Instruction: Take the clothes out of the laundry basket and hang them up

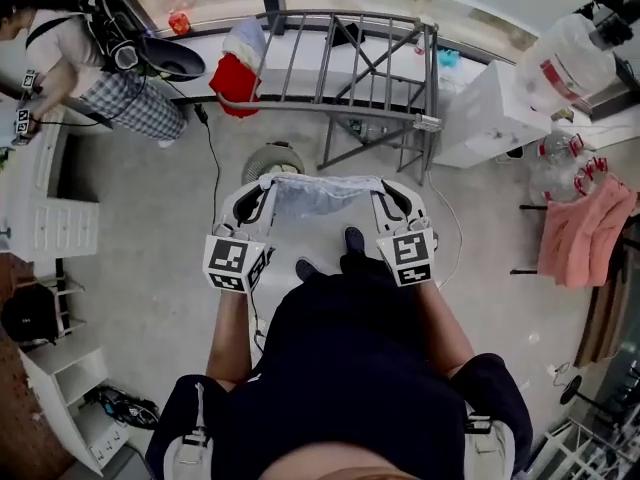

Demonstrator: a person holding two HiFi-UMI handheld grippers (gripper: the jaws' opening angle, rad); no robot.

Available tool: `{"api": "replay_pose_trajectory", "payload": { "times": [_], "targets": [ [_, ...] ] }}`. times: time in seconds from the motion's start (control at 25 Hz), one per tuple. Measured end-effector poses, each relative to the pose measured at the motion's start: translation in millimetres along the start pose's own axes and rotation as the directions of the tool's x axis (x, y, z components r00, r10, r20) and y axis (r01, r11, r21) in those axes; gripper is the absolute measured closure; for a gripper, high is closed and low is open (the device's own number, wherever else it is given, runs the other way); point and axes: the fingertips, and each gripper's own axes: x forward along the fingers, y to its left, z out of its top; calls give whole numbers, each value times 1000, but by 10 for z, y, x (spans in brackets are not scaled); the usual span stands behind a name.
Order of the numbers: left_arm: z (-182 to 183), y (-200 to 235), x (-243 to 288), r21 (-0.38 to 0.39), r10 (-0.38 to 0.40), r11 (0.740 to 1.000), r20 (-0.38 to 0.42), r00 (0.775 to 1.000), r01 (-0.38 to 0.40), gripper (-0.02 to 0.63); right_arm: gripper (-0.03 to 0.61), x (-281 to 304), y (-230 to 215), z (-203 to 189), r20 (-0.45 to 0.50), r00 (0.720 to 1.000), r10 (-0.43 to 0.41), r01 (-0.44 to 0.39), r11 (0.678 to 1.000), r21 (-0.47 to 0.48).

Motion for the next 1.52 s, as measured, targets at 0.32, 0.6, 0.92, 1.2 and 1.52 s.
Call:
{"api": "replay_pose_trajectory", "payload": {
  "times": [0.32,0.6,0.92,1.2,1.52],
  "targets": [
    [454,-837,579,34,-247,969,75,966,245,572,537,-932,-814,-37,-82,936,-342,349,932,99],
    [765,-1490,1069,63,-337,941,94,937,332,572,537,-1393,-1502,-168,-86,868,-488,496,860,121],
    [1090,-1755,1667,110,-228,970,110,967,216,572,535,-1227,-2430,-69,25,881,-472,466,877,118],
    [1463,-1728,2176,128,-119,986,129,984,103,572,535,-879,-3103,211,119,899,-422,409,904,122],
    [2112,-1251,2794,98,-59,994,191,980,41,572,535,-282,-3703,782,185,908,-377,362,926,110]
  ]
}}
